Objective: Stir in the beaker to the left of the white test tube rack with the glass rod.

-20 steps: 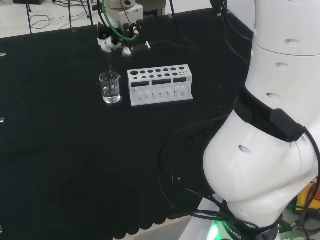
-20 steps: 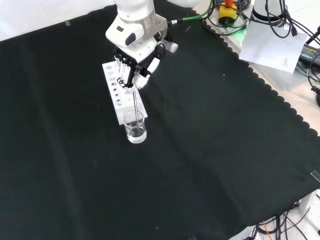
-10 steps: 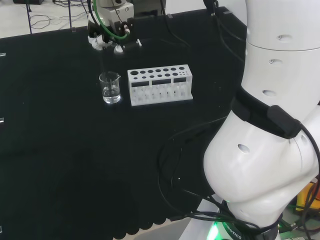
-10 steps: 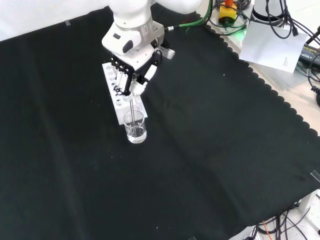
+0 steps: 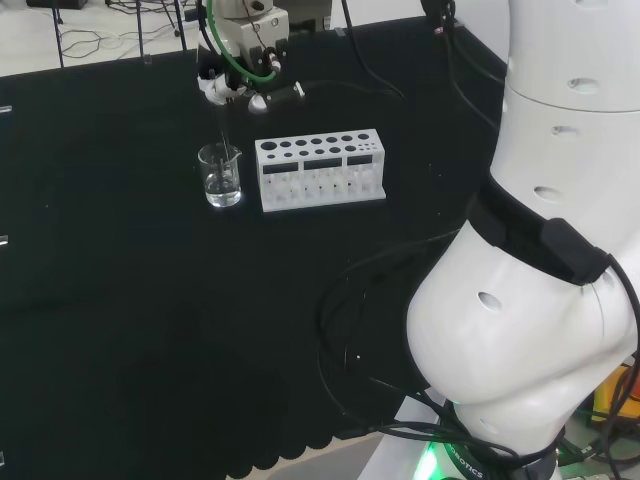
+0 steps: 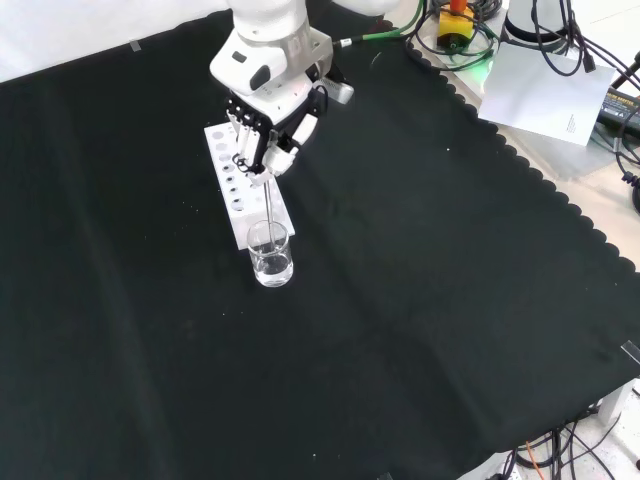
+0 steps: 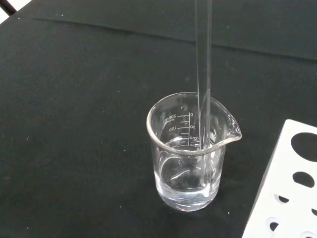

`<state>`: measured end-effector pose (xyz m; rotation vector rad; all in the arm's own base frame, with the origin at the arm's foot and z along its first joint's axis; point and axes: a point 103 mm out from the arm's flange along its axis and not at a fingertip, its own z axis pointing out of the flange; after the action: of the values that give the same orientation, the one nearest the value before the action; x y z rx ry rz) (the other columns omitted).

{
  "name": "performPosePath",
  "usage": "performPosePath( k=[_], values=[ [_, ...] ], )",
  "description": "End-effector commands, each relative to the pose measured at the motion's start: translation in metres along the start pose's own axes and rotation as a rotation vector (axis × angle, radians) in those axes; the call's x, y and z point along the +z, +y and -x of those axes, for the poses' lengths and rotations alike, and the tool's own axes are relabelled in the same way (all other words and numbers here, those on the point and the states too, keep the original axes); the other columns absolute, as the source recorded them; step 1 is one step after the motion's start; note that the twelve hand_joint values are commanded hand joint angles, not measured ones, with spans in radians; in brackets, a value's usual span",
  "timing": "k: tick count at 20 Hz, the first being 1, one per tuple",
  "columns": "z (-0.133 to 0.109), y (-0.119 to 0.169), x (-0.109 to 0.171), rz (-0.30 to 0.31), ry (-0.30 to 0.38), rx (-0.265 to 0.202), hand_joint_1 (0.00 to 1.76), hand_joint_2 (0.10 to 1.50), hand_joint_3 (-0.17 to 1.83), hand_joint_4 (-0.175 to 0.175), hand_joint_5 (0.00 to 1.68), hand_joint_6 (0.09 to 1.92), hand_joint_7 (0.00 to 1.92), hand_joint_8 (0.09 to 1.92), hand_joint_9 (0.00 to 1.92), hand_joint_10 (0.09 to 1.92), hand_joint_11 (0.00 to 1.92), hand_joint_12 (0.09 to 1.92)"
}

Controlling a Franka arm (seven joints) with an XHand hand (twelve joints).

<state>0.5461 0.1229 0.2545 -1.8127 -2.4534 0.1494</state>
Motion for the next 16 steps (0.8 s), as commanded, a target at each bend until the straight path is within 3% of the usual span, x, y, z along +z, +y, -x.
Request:
performPosePath(
  k=[1,6,16],
  values=[
    [-0.022,0.006,-0.008,0.013,-0.006,-0.03,1.3,1.13,-0.17,-0.175,1.09,0.59,1.19,0.99,1.63,0.88,1.64,0.78],
    [-0.028,0.018,-0.014,0.025,-0.004,-0.044,1.3,1.13,-0.17,-0.175,1.09,0.59,1.19,0.99,1.63,0.88,1.64,0.78],
    [-0.012,0.014,-0.01,0.024,-0.002,-0.041,1.3,1.13,-0.17,-0.175,1.1,0.59,1.19,0.98,1.63,0.87,1.64,0.78]
  ],
)
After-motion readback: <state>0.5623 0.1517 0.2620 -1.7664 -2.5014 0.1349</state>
